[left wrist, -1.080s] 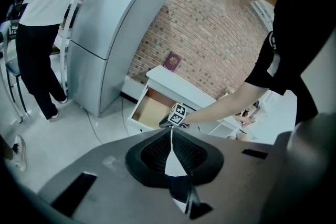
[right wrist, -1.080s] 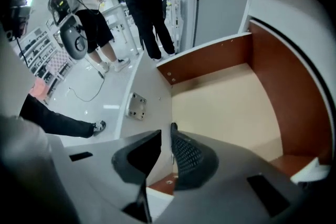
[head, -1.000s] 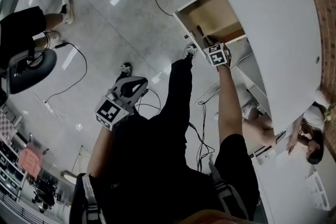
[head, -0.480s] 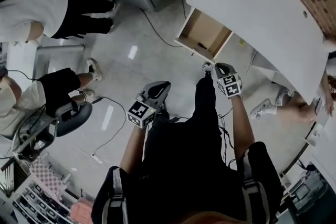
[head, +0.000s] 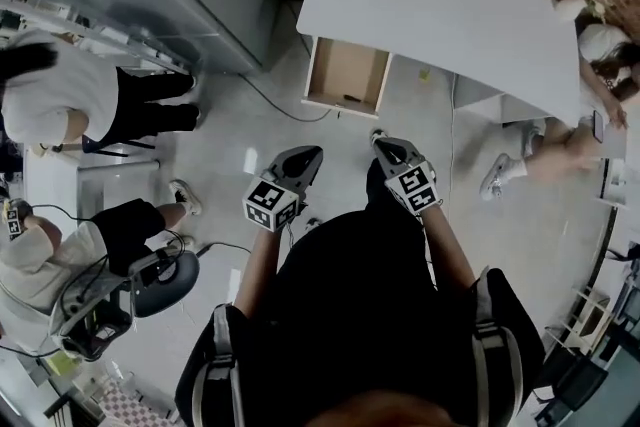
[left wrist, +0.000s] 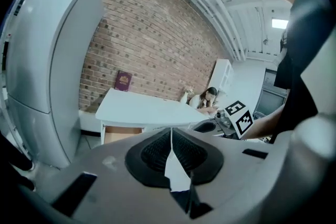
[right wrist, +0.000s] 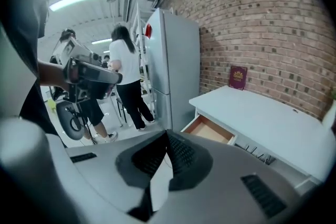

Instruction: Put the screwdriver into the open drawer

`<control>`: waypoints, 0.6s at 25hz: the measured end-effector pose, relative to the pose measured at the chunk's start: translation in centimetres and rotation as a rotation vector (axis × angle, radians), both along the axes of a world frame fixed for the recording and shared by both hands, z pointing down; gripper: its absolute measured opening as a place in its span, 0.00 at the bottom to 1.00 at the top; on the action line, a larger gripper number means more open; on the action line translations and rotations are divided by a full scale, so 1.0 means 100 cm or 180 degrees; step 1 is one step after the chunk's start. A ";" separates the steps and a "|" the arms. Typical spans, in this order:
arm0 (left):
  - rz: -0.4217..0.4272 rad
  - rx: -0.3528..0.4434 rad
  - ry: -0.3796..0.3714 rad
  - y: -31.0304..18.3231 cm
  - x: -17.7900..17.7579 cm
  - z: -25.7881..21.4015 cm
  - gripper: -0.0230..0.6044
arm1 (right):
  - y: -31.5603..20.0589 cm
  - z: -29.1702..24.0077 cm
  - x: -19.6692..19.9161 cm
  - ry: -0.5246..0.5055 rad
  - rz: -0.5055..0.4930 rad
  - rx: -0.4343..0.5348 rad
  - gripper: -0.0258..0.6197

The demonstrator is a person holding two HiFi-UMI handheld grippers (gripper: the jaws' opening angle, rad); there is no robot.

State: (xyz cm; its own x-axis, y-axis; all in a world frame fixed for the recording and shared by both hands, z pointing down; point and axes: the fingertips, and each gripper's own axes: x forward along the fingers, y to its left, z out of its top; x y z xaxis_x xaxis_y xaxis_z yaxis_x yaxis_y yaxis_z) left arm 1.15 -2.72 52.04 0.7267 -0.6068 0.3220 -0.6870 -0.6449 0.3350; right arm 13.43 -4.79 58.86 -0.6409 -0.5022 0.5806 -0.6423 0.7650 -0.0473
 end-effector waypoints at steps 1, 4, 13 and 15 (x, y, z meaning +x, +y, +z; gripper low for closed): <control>0.0050 0.0044 0.0009 0.003 0.007 -0.005 0.07 | 0.009 -0.008 -0.001 -0.0057 0.0004 0.0021 0.13; 0.0178 0.0157 0.0050 0.012 0.022 -0.021 0.07 | 0.025 -0.027 -0.002 -0.0175 0.0038 0.0080 0.13; 0.0320 0.0294 0.0014 0.028 0.025 -0.034 0.07 | 0.045 -0.044 0.000 -0.0189 0.0161 0.0315 0.13; 0.0262 0.0282 0.0043 0.029 0.024 -0.034 0.07 | 0.048 -0.043 0.003 -0.0172 0.0126 0.0337 0.13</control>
